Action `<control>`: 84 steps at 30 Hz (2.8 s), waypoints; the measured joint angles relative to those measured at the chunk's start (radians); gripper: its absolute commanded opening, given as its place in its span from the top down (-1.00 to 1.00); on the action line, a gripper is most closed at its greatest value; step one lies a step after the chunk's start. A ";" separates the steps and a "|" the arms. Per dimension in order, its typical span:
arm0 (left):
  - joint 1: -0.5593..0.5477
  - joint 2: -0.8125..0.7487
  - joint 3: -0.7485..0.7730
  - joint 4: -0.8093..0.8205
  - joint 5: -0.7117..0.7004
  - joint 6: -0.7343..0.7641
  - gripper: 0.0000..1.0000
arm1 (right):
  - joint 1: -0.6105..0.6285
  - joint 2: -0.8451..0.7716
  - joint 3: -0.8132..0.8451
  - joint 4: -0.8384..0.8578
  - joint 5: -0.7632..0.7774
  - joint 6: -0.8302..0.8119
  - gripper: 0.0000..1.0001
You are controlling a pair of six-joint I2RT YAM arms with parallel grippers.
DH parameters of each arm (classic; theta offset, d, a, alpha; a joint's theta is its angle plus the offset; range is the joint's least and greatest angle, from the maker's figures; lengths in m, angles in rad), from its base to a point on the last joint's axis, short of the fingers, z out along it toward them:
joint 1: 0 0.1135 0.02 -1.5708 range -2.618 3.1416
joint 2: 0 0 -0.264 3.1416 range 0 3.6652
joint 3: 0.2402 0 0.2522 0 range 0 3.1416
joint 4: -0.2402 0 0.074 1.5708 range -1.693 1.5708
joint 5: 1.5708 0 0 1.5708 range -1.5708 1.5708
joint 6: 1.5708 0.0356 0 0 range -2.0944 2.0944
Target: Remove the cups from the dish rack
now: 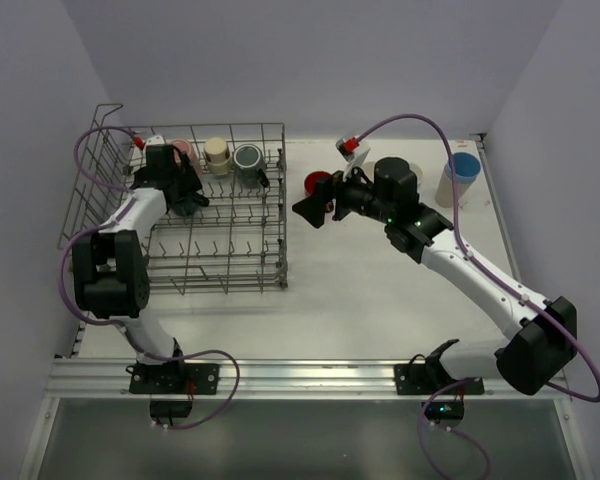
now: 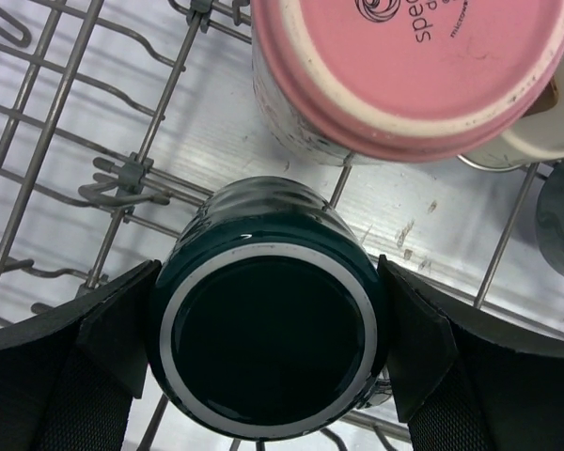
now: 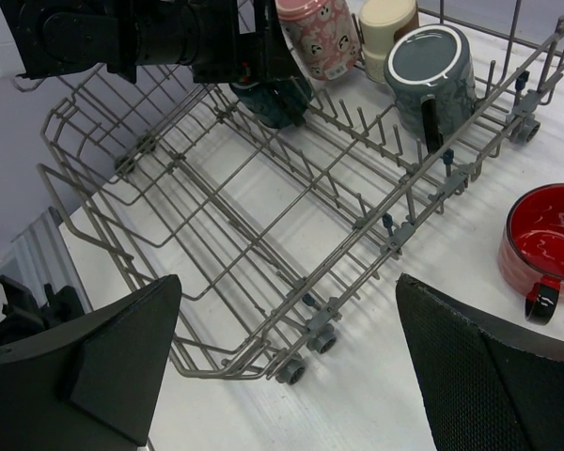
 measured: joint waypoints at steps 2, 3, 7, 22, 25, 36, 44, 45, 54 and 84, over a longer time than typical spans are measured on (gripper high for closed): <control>0.000 -0.023 -0.014 -0.006 0.004 0.001 -0.01 | 0.009 0.000 0.000 0.000 0.000 0.001 -0.98; 0.000 -0.039 -0.020 -0.010 0.008 0.001 0.03 | 0.014 0.001 0.000 0.000 0.000 0.002 -0.98; 0.003 -0.147 -0.042 -0.030 0.036 0.000 0.18 | 0.042 0.001 0.000 0.018 0.003 0.032 -0.98; 0.011 -0.694 -0.322 0.159 0.533 -0.148 0.35 | 0.058 0.003 -0.134 0.401 -0.037 0.470 -0.93; 0.011 -0.775 -0.462 0.321 0.701 -0.249 0.38 | 0.058 0.007 -0.172 0.478 -0.037 0.564 -0.93; -0.067 -0.862 -0.667 0.818 1.002 -0.570 0.43 | 0.058 0.110 -0.202 0.668 -0.090 0.769 -0.75; -0.156 -0.877 -0.669 0.931 1.024 -0.605 0.43 | 0.078 0.128 -0.179 0.787 -0.194 0.837 -0.15; -0.166 -0.871 -0.669 0.942 1.025 -0.606 0.43 | 0.084 0.131 -0.174 0.805 -0.211 0.844 -0.12; -0.195 -0.825 -0.669 0.970 1.019 -0.617 0.16 | 0.095 0.211 -0.168 1.007 -0.293 1.005 0.98; -0.271 -1.080 -0.472 0.116 0.698 -0.001 -1.00 | -0.311 -0.342 -0.318 -0.111 0.389 0.238 1.00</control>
